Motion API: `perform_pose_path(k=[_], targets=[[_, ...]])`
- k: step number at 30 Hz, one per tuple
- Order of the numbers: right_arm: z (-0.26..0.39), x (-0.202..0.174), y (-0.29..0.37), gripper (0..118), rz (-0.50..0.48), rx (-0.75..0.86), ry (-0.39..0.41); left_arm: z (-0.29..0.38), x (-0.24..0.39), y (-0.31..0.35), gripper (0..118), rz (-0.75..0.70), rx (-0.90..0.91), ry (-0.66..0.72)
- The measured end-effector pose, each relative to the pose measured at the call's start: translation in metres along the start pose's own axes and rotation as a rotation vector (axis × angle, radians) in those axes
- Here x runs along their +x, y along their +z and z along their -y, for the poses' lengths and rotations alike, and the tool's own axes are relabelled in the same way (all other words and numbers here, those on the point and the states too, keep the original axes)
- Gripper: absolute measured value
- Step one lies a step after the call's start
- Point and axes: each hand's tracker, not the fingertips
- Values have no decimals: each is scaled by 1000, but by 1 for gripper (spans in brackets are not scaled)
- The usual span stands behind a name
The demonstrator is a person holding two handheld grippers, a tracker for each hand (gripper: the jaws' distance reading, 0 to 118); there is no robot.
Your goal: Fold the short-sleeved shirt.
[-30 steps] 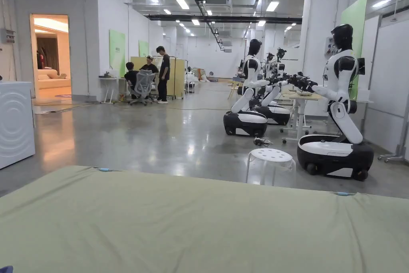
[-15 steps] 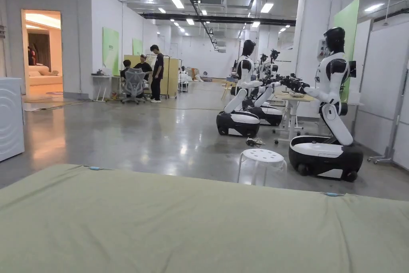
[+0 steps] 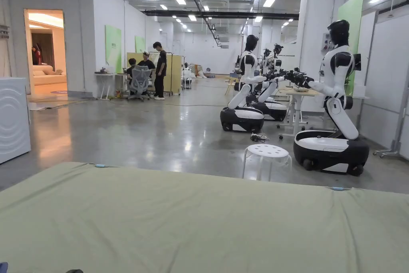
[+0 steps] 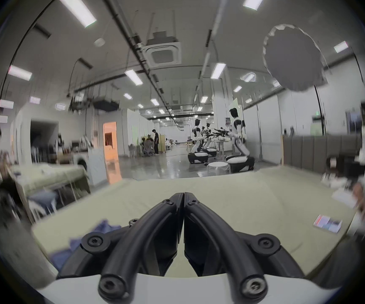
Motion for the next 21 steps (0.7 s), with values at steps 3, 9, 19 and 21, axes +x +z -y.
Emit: perform_pose_path(k=[3,9,19,21], targets=[[4,-18,0,0,53,16,511,6,24,0,2,-103,-1,-517],[71,-39,10,0,-42,158,1531,76,51,1,2,29,-26,-1365],[73,-28,12,0,-75,18,1318,76,38,-1,2,22,-120,-1101],[59,-22,0,0,29,-17,1141,48,26,-7,2,-7,-124,-824]])
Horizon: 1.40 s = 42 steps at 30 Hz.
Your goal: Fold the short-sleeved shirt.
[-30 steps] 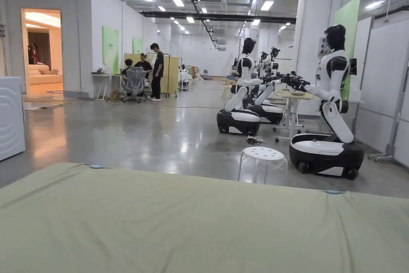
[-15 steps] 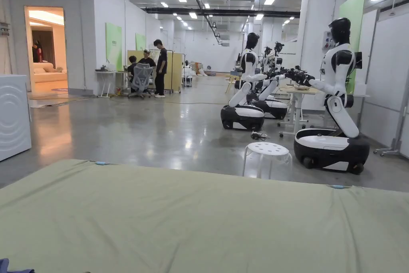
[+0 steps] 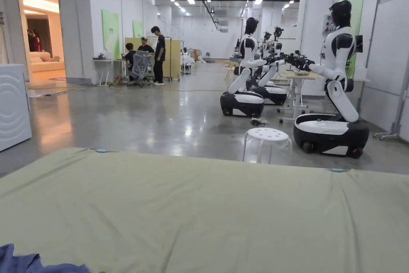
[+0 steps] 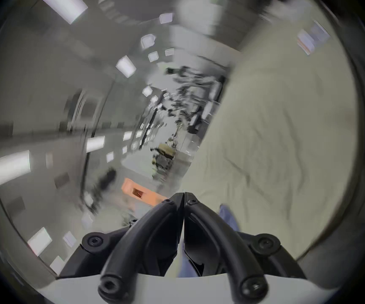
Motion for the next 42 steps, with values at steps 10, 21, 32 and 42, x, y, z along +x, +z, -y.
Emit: perform_pose_path(k=[10,21,32,42], targets=[[2,28,-17,0,-137,-84,-1232,9,-50,1,2,88,70,828],[-75,6,-47,0,-310,73,-1316,58,-82,37,2,-34,-45,846],[-118,1,-39,0,-398,126,-1264,119,-107,4,35,44,-211,897],[-101,-16,-47,0,-449,14,-1243,198,-100,-177,62,310,-483,1128]])
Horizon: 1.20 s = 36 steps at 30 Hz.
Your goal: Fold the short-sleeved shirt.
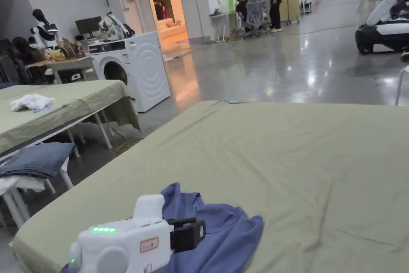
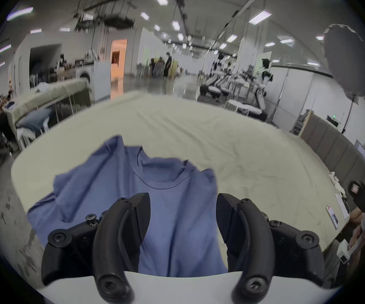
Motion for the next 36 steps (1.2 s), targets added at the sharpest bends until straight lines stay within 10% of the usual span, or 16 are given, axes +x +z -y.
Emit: perform_pose_path(k=[13,15,17,22,27,30,36], targets=[[28,30,-24,0,39,-141,5,-4,-28,-144,58,-107,-322,11],[30,31,-26,0,39,-155,4,2,-25,-143,44,-124,-317,-27],[33,36,-30,0,25,-169,-14,4,-24,-143,5,-141,-307,-69],[29,44,-49,0,7,-239,-83,3,-26,-140,5,-127,-313,-5],[32,54,-60,0,15,-304,-156,-59,-46,-85,5,-29,-28,214],[36,62,-57,0,44,-304,-172,-123,14,-42,5,-143,30,-57],[41,83,-40,0,81,-288,-243,-218,102,14,4,9,266,-74]])
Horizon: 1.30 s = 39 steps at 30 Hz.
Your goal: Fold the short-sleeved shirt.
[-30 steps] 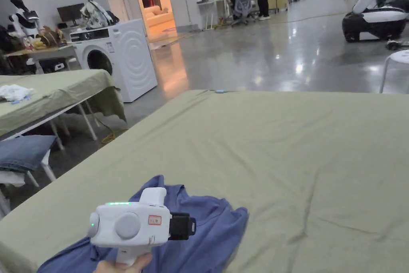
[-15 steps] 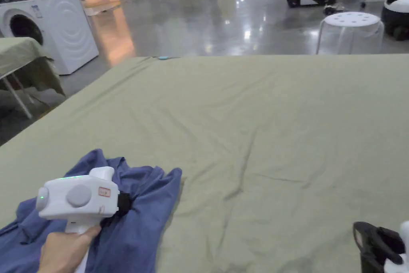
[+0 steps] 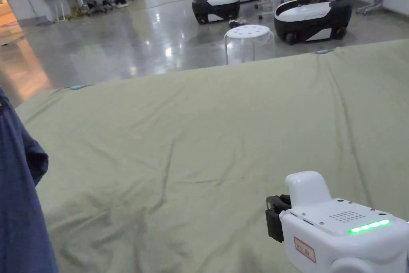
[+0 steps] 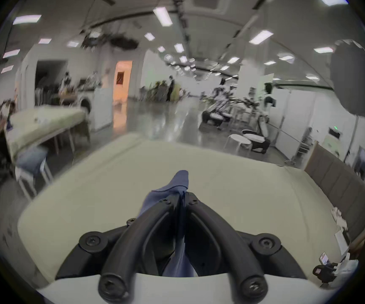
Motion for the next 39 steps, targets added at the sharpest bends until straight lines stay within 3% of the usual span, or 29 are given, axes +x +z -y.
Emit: perform_pose_path(k=[5,6,9,16,21,24,25,27,31,35,39], targets=[[15,29,31,0,88,36,-49,6,139,-14,4,201,-14,-166],[18,37,37,0,102,37,-62,2,136,-46,4,255,-29,-179],[30,61,61,0,173,46,-86,70,217,-59,4,434,-119,-190],[51,105,116,0,351,50,-98,282,335,-49,4,920,-508,6],[68,125,140,0,403,52,-165,361,392,10,5,1060,-622,-22],[76,129,143,0,414,37,-168,380,395,21,6,1021,-661,-49],[76,123,144,0,412,35,-166,377,390,22,11,1014,-635,-86],[78,122,142,0,398,26,-175,363,369,22,37,1026,-587,-113],[75,112,137,0,342,40,-175,298,302,44,51,913,-338,-194],[61,95,136,0,264,112,-114,246,217,90,51,706,-87,-227],[48,77,133,0,222,159,-41,231,150,139,51,483,47,-192]])
